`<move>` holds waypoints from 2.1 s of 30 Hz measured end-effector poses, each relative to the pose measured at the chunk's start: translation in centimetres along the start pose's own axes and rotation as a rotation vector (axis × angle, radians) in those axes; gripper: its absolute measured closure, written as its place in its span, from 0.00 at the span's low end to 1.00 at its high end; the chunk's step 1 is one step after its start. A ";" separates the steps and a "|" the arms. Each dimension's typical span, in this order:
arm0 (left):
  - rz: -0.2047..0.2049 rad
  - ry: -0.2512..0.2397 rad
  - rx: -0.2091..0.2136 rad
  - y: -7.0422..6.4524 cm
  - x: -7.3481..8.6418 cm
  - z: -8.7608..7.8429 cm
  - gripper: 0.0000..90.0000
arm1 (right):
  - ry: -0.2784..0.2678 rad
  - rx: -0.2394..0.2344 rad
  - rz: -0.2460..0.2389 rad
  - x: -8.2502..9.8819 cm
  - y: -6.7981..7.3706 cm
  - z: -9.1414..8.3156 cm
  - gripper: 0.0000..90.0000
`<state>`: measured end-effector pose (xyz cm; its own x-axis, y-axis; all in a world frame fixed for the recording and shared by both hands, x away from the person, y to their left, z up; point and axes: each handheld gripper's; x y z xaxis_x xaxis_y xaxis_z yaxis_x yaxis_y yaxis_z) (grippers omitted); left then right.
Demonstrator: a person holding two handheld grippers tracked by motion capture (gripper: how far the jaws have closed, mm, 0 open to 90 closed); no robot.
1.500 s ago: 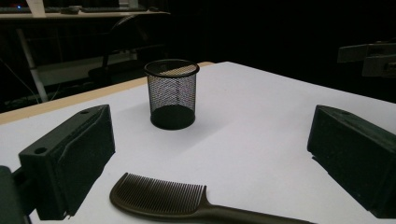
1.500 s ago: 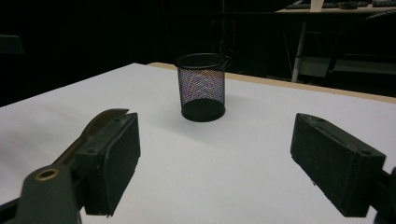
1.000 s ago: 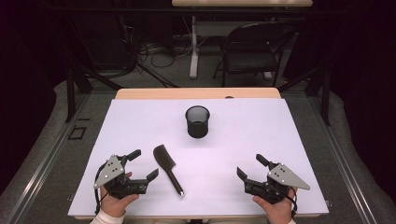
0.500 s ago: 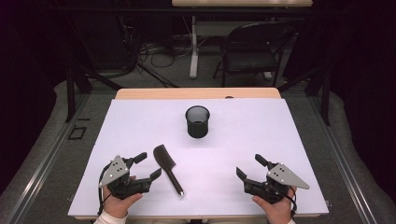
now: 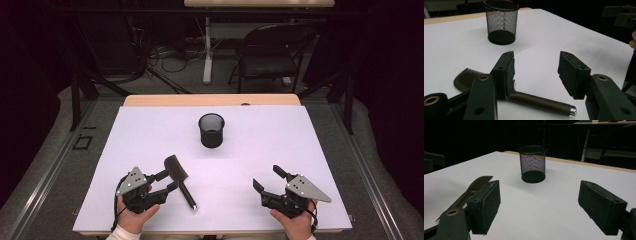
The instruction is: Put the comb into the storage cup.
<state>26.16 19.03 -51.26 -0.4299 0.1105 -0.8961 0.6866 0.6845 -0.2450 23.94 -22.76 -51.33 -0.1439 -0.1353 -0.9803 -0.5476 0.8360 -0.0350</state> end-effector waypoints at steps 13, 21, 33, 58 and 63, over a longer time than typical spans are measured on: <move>-0.016 0.092 -0.028 -1.1 0.4 2.1 0.78 | 0.003 0.002 0.005 0.0 -0.1 0.0 0.21; -0.017 0.140 -0.019 -1.7 0.6 2.9 0.88 | 0.001 0.001 0.005 0.0 -0.1 0.1 0.21; -0.027 0.245 -0.029 -1.9 1.2 4.3 0.99 | 0.005 0.004 0.003 0.1 -0.1 0.1 0.21; 0.050 0.386 0.013 -4.0 2.2 6.8 1.00 | 0.006 0.002 0.001 0.1 -0.1 0.1 0.22; 0.057 0.397 0.017 -4.0 2.3 6.8 1.00 | 0.006 0.001 0.002 0.1 -0.1 0.1 0.22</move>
<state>26.46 11.66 -54.85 -0.5817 0.4205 -0.6963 0.7240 0.6578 -0.2077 24.05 -22.81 -51.40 -0.1494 -0.1369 -0.9793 -0.5466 0.8367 -0.0336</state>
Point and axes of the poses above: each handheld gripper's, and its own axes: z roughly forward along the jaws, x roughly out of its underside, y roughly to its left, and after that the axes turned 5 degrees about -z, right-handed
